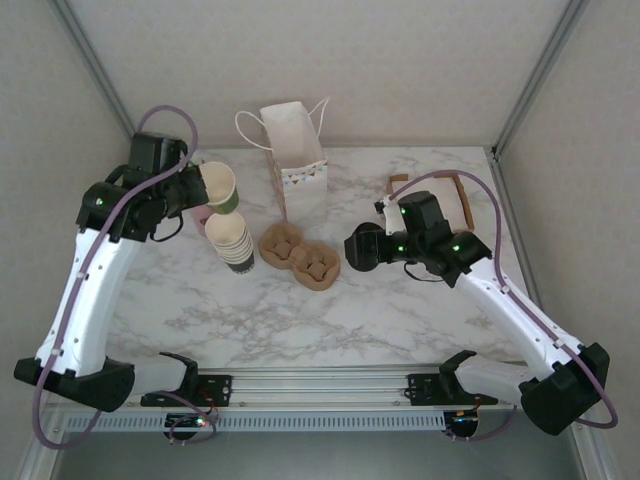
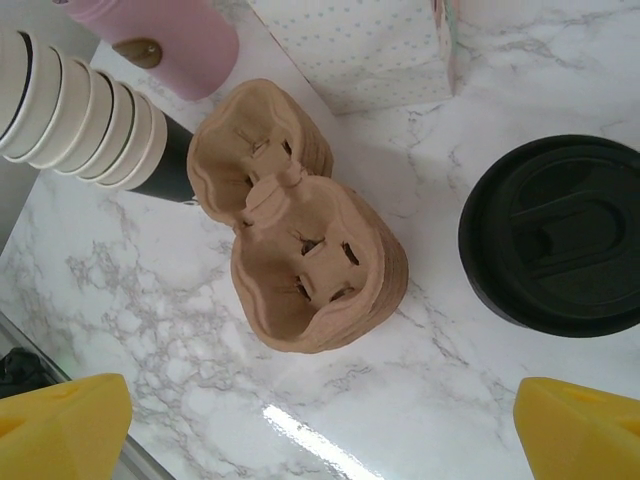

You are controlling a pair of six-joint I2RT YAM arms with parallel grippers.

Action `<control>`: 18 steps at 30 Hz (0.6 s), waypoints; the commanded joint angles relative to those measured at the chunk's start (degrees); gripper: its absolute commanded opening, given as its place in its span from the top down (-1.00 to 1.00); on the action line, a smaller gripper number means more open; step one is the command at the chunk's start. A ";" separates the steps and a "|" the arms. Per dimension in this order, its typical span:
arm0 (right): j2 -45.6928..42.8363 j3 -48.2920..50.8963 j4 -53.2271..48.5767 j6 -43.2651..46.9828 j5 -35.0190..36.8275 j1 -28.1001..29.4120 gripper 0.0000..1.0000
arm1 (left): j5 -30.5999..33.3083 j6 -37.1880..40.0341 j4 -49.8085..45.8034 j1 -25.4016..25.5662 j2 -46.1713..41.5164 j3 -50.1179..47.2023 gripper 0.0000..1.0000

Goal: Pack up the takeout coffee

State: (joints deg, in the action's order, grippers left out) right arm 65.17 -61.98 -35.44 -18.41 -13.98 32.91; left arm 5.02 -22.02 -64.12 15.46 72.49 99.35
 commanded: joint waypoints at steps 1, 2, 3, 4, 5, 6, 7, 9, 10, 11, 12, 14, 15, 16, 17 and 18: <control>-1.90 -2.05 -1.52 0.15 3.24 0.40 -0.98 | -5.19 0.93 -0.21 0.87 -2.95 1.38 1.00; -2.37 -1.79 -1.57 -0.12 4.39 0.39 -0.97 | -6.54 0.93 0.57 0.85 -3.80 1.21 1.00; -2.76 -1.67 -1.56 -0.24 5.81 0.33 -0.98 | -7.80 0.74 1.38 0.88 -4.55 0.98 1.00; -3.14 -1.57 -1.67 -0.36 6.85 0.40 -0.98 | -9.28 0.59 2.04 0.95 -5.24 0.81 1.00; -3.52 -1.41 -1.81 -0.64 8.26 0.40 -0.98 | -11.52 0.40 3.00 0.97 -5.87 0.45 1.00; -3.91 -1.24 -1.90 -0.89 9.62 0.34 -0.98 | -13.73 0.22 3.67 0.94 -6.22 0.11 1.00; -4.32 -1.09 -1.98 -1.18 11.08 0.40 -0.98 | -15.71 -0.10 4.42 1.04 -6.58 -0.40 1.00; -4.90 -1.13 -2.49 -2.21 14.63 0.37 -0.98 | -18.50 -0.70 5.88 2.16 -7.28 -2.25 1.00; -5.17 -1.20 -2.82 -2.74 16.51 0.40 -0.97 | -19.25 -1.03 6.90 3.13 -7.89 -3.78 1.00; -5.44 -1.22 -3.15 -3.30 18.47 0.34 -0.98 | -19.22 -1.46 7.61 4.33 -8.33 -5.40 1.00; -5.58 -1.29 -3.52 -4.14 20.57 0.36 -0.98 | -18.67 -1.90 8.04 5.76 -8.62 -6.61 1.00; -5.94 -1.38 -4.59 -6.46 25.72 0.32 -0.98 | -16.84 -2.86 9.31 8.93 -9.11 -10.08 1.00; -6.03 -1.47 -5.07 -7.46 27.97 0.28 -0.97 | -15.91 -3.30 9.78 10.42 -9.20 -11.33 1.00; -6.13 -1.48 -5.69 -8.56 30.07 0.26 -0.98 | -14.77 -3.73 10.25 12.25 -9.13 -12.70 1.00; -6.19 -1.42 -6.32 -9.12 31.36 0.20 -0.97 | -13.40 -4.31 10.52 14.44 -8.88 -13.81 1.00; -6.25 -1.15 -6.48 -9.29 31.98 0.14 -0.98 | -12.16 -4.87 10.71 16.28 -8.51 -14.51 1.00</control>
State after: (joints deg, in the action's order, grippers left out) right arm 59.81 -62.13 -39.51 -24.40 10.13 32.93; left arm -9.58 -24.62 -55.88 27.88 63.70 86.91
